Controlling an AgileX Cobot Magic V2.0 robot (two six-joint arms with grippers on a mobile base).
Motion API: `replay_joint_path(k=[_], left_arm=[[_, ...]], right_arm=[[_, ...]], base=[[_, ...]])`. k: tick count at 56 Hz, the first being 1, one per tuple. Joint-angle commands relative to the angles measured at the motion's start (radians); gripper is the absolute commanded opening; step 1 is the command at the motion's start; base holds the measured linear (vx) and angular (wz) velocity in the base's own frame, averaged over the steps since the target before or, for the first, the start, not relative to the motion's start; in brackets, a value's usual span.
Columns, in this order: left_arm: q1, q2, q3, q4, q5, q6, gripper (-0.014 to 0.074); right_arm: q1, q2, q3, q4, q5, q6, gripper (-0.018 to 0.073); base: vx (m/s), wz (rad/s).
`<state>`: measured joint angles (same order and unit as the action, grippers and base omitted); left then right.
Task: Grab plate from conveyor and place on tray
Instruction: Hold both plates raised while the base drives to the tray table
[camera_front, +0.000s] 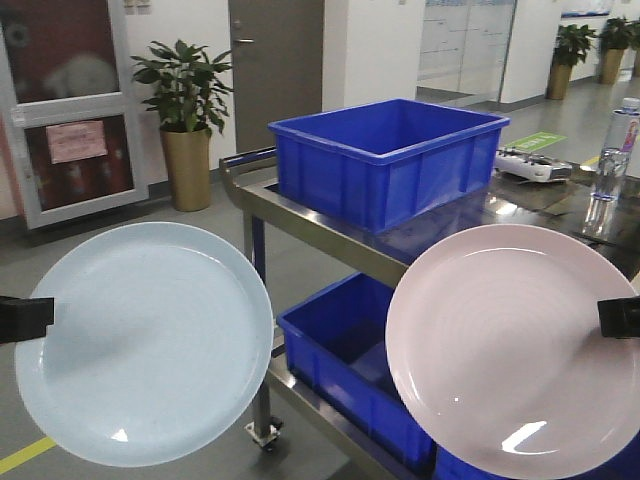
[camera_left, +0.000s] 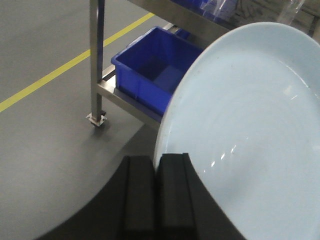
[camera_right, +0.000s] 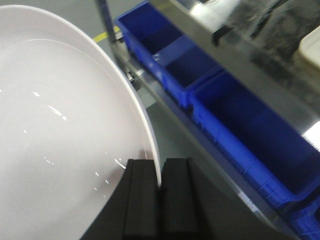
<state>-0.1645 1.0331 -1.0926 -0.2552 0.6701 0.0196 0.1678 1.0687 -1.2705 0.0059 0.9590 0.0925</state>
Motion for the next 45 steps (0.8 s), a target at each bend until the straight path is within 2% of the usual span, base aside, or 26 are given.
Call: replay_joint_path(k=[1, 20, 45], left_arm=[[-0.004, -0.013, -0.031, -0.022, -0.080, -0.001, -0.0006], [-0.004, -0.013, -0.031, -0.022, -0.080, -0.001, -0.0006], [-0.004, -0.013, -0.031, -0.022, -0.080, -0.001, -0.0006]], right_arm=[[-0.004, -0.018, -0.025, -0.006, -0.077, -0.003, -0.0012], [-0.004, -0.018, -0.025, -0.006, -0.077, -0.003, -0.0012], [-0.004, -0.018, -0.025, -0.006, -0.077, -0.003, -0.0012]], base=[[0.45, -0.41], [0.41, -0.48], [0.32, -0.63]])
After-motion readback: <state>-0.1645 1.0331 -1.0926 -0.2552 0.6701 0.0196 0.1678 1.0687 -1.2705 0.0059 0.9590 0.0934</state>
